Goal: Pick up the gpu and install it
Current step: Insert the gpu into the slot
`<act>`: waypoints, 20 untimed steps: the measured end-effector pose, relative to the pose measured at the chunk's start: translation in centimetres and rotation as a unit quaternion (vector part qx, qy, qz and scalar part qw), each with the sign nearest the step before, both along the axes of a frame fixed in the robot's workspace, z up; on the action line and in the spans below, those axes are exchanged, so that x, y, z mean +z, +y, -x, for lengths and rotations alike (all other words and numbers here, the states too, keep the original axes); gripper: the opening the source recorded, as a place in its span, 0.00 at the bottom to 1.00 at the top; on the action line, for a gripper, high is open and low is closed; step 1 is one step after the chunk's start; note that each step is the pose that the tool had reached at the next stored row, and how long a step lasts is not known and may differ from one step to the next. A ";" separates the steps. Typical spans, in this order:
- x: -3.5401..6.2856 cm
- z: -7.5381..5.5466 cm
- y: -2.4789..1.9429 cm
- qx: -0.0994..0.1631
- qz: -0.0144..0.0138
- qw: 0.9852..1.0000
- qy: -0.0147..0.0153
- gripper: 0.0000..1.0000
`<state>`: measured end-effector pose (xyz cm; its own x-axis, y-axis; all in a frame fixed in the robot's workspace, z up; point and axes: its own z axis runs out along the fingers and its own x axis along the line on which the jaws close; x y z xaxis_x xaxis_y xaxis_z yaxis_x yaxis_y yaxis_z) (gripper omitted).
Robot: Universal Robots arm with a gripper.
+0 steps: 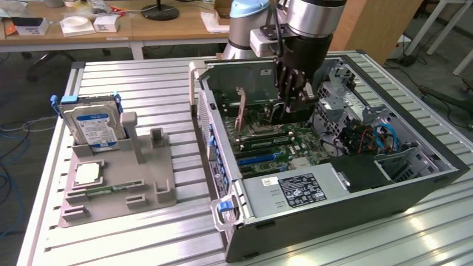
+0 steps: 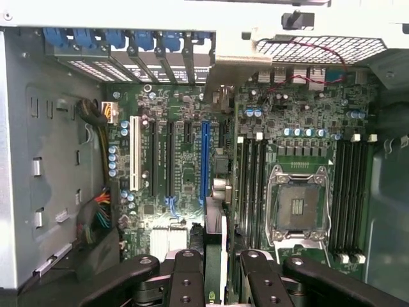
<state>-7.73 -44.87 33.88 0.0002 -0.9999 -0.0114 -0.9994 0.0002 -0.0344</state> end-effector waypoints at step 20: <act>-1.37 1.0 -0.24 0.000 0.000 1.000 0.000 0.27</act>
